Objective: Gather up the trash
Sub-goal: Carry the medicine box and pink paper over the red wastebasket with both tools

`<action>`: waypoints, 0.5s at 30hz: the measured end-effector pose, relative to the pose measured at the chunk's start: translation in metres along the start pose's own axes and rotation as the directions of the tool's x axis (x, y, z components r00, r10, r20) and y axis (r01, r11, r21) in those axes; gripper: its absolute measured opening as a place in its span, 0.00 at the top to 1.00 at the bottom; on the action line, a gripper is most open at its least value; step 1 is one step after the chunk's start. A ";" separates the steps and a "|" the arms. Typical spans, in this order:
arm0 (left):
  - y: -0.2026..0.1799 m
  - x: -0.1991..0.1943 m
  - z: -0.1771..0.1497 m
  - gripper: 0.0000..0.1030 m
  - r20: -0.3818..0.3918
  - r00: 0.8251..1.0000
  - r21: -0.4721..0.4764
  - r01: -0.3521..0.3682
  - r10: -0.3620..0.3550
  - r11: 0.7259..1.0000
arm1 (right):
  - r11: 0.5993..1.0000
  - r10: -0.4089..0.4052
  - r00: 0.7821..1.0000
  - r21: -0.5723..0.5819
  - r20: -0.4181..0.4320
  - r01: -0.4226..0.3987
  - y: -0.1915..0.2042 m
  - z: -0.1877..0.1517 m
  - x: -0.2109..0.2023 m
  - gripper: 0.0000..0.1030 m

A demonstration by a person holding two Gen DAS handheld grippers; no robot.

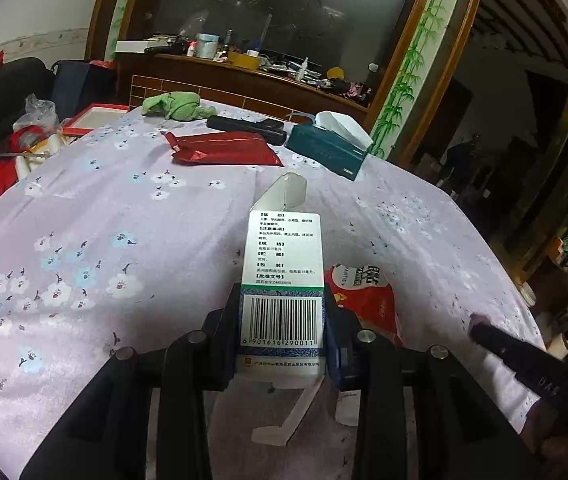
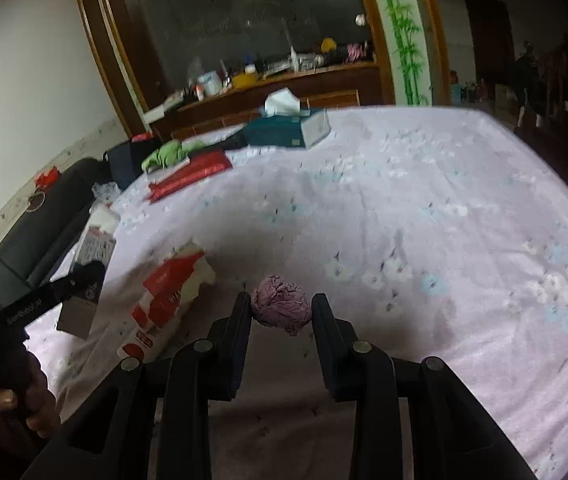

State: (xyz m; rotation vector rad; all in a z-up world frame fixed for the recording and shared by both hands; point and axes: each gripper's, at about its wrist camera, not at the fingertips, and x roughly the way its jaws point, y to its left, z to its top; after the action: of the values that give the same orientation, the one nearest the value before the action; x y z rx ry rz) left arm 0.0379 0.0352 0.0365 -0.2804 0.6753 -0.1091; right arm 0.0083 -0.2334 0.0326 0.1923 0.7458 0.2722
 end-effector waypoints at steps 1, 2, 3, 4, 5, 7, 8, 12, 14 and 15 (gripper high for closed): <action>0.000 0.001 0.000 0.68 0.003 1.000 0.001 -0.008 0.008 1.000 | 1.000 0.006 1.000 0.008 -0.020 -0.006 -0.002 -0.001 0.004 0.68; 0.001 0.002 0.000 0.68 0.000 1.000 -0.004 -0.009 0.009 1.000 | 1.000 0.007 1.000 0.011 -0.028 -0.007 -0.003 -0.002 0.006 0.68; 0.003 0.004 0.000 0.68 -0.005 1.000 -0.013 -0.014 0.014 1.000 | 1.000 -0.005 1.000 0.005 -0.022 0.005 -0.002 -0.002 0.007 0.68; 0.005 0.006 0.000 0.68 -0.010 1.000 -0.019 -0.015 0.015 1.000 | 1.000 -0.022 1.000 -0.014 -0.013 0.022 0.001 -0.002 0.007 0.68; 0.006 0.007 -0.001 0.68 -0.014 1.000 -0.025 -0.010 0.010 1.000 | 0.999 -0.023 1.000 -0.024 -0.011 0.022 0.003 -0.002 0.007 0.68; 0.007 0.007 0.000 0.68 -0.021 1.000 -0.027 -0.005 0.004 1.000 | 0.999 -0.030 1.000 -0.033 -0.002 0.030 0.005 -0.002 0.006 0.68; 0.007 0.005 0.000 0.68 -0.021 1.000 -0.028 -0.003 0.002 1.000 | 0.998 -0.037 0.999 -0.046 0.002 0.037 0.007 -0.002 0.005 0.68; 0.003 -0.009 -0.001 0.68 -0.006 1.000 -0.007 0.014 -0.014 1.000 | 0.999 -0.020 1.000 -0.044 0.006 0.020 0.010 -0.004 -0.006 0.68; 0.001 -0.017 -0.001 0.68 0.000 0.999 -0.005 0.041 -0.041 0.999 | 0.999 0.011 1.000 -0.048 0.000 -0.011 0.013 -0.006 -0.013 0.68; 0.001 -0.024 -0.001 0.68 0.012 0.998 -0.015 0.057 -0.057 0.998 | 0.999 0.024 1.000 -0.038 -0.005 -0.024 0.014 -0.006 -0.014 0.68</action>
State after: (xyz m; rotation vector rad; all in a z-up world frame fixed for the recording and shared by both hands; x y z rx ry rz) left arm 0.0187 0.0406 0.0503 -0.3153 0.6568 -0.1566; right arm -0.0084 -0.2243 0.0409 0.1646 0.7422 0.3099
